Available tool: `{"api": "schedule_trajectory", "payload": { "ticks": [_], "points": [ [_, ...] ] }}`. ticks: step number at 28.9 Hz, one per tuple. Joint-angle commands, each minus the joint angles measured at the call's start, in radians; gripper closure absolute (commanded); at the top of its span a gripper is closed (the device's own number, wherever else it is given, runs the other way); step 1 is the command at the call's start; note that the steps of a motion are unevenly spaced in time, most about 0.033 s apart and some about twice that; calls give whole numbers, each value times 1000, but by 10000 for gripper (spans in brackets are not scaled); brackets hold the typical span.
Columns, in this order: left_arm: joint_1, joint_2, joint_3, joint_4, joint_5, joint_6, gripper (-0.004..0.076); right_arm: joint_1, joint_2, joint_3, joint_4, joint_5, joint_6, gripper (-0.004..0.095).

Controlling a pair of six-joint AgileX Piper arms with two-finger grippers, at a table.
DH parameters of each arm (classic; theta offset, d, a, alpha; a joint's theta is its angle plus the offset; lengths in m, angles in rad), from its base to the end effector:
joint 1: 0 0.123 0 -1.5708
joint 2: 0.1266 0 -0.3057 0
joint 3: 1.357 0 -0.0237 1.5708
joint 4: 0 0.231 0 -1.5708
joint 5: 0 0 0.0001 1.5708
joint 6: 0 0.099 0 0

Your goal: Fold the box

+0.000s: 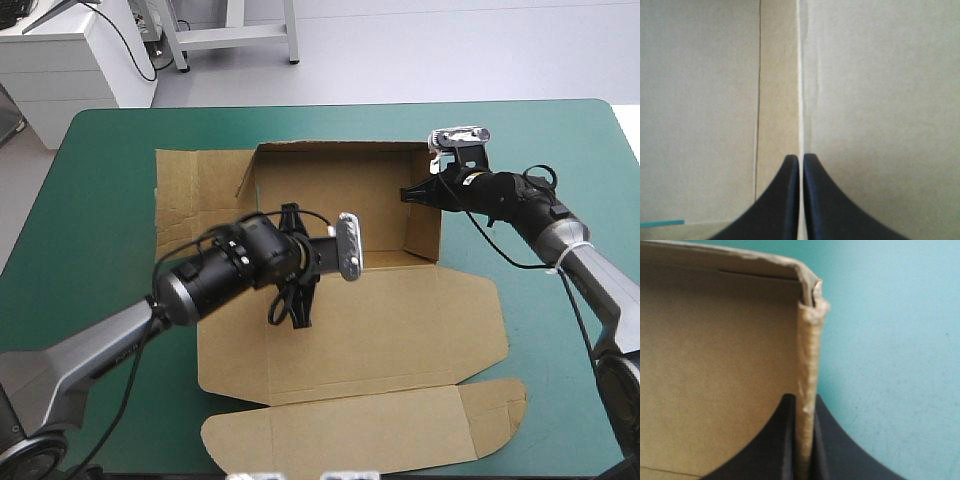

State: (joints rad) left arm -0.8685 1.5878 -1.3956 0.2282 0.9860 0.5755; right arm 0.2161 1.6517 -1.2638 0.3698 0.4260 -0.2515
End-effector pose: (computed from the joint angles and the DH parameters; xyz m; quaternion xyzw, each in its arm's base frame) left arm 0.2221 -0.2336 0.3392 0.6667 0.6988 0.0715 0.2492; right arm 0.3537 0.0928 0.3132 -0.0894 0.9005 0.1307 0.4050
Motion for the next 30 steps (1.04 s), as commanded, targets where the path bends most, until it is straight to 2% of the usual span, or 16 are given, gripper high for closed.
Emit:
{"api": "schedule_trajectory", "payload": {
  "ticks": [1,4,11,20,29,30],
  "points": [
    [142,-50,-105,-228,39,96,717,-5,-24,-7,-100,110,42,923],
    [271,-54,-148,-346,82,99,717,-5,-24,-7,-150,140,75,923],
    [558,-107,-153,-609,91,103,731,-5,-24,-7,-204,174,128,923],
    [906,-188,-144,-719,114,60,731,-5,-24,-7,-204,198,141,923],
    [1243,-190,63,-975,133,99,731,-5,-24,-9,-223,223,176,923],
    [1286,-190,98,-993,128,99,731,-5,-24,-25,-233,255,184,923]
  ]
}}
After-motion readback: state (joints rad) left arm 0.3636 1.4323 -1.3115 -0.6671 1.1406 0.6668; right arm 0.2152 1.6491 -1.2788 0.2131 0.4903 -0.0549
